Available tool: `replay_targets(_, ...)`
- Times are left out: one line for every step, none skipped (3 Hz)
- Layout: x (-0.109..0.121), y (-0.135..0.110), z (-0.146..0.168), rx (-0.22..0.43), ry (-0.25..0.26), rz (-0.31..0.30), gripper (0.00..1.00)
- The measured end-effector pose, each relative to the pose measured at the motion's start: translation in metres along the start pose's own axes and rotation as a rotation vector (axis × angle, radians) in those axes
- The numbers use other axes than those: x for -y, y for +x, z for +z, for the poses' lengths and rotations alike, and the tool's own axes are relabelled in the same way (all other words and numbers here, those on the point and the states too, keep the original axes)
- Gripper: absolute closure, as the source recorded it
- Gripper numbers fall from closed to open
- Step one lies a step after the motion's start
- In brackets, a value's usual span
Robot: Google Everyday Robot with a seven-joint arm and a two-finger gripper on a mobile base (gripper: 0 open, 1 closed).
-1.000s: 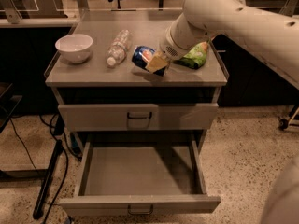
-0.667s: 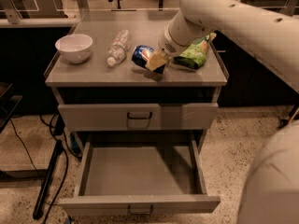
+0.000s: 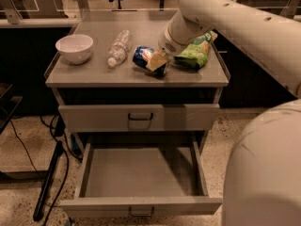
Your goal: Pick pepsi can from middle drawer and place on counter
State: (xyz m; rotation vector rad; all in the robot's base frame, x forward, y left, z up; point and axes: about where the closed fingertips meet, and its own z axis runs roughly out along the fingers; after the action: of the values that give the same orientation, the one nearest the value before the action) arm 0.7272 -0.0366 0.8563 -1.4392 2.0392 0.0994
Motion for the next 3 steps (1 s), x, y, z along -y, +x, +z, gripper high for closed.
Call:
replay_targets(0.0036, 0.0076, 0.0112, -0.015, -0.009, 0.014, 1.00)
replay_targets(0.0054, 0.0076, 0.0106, -0.017, -0.011, 0.019, 1.00)
replay_targets(0.0054, 0.0076, 0.0107, -0.017, -0.011, 0.019, 0.73)
